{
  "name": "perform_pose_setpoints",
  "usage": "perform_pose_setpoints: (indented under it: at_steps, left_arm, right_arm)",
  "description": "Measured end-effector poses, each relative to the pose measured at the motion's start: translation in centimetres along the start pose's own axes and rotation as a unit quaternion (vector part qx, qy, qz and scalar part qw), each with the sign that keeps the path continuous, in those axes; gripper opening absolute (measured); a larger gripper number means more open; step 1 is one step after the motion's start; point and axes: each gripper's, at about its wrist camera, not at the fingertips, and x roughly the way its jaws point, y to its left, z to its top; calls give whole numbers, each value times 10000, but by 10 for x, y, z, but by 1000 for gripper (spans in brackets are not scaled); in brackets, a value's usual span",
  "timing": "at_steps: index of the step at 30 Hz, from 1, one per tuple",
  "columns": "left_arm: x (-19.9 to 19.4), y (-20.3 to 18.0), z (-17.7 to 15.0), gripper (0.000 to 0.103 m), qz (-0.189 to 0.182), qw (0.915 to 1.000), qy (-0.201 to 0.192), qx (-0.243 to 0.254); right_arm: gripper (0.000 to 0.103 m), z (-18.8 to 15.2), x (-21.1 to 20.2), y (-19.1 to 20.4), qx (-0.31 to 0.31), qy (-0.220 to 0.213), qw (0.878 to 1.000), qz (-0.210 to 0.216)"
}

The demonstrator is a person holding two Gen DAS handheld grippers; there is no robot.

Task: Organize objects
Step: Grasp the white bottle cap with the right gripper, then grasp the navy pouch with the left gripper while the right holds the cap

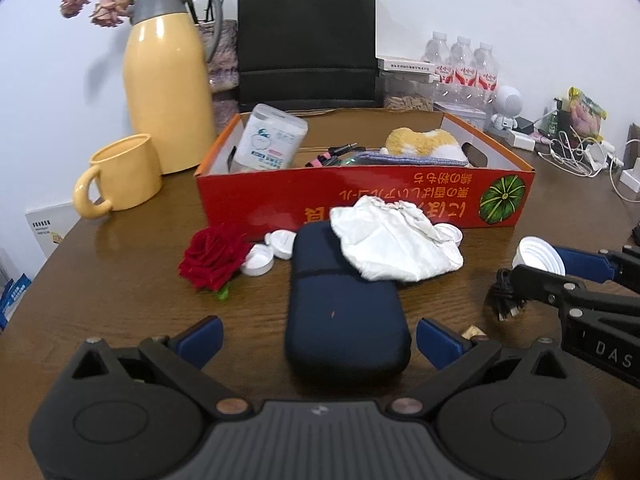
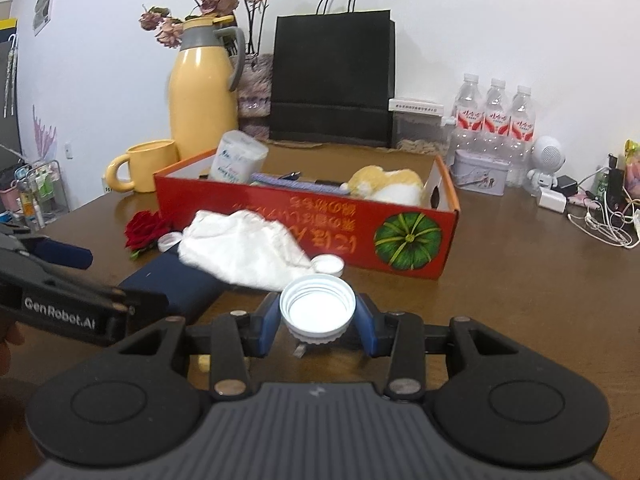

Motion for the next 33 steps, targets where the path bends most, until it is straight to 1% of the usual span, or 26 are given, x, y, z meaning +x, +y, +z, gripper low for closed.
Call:
perform_pose_setpoints:
  at_steps: [5, 9, 12, 17, 22, 24, 25, 26, 27, 31, 33]
  left_arm:
    - [20, -7, 13, 103, -9, 9998, 199, 1]
    - [35, -10, 18, 103, 6, 9995, 299, -33]
    - [51, -11, 17, 103, -30, 9985, 547, -86]
    - [58, -8, 16, 103, -37, 9988, 460, -143]
    - [61, -4, 18, 102, 50, 9991, 365, -231]
    - [59, -4, 18, 93, 44, 9993, 299, -209]
    - [57, -4, 18, 84, 40, 9995, 254, -199]
    - [56, -4, 18, 73, -23, 9996, 208, -200]
    - [54, -5, 18, 69, -82, 9997, 153, -170]
    - [49, -6, 16, 63, -82, 9999, 26, -117]
    - [47, -5, 15, 63, -104, 9998, 3, -153]
  right_arm:
    - [41, 7, 11, -5, 4, -178, 9998, -8]
    - [41, 6, 15, -9, 76, -183, 9998, -6]
    - [41, 3, 18, -12, 153, -160, 9998, 8]
    - [41, 0, 18, -13, 236, -197, 9995, 32]
    - [41, 0, 17, -14, 266, -221, 9994, 27]
    - [41, 0, 17, -13, 257, -230, 9994, 12]
    - [41, 0, 17, -13, 253, -231, 9994, 10]
    - [41, 0, 17, -13, 254, -229, 9994, 11]
    - [41, 0, 17, -13, 255, -230, 9994, 11]
    - [41, 0, 16, -13, 244, -240, 9994, -4]
    - [41, 0, 15, -12, 240, -250, 9994, -13]
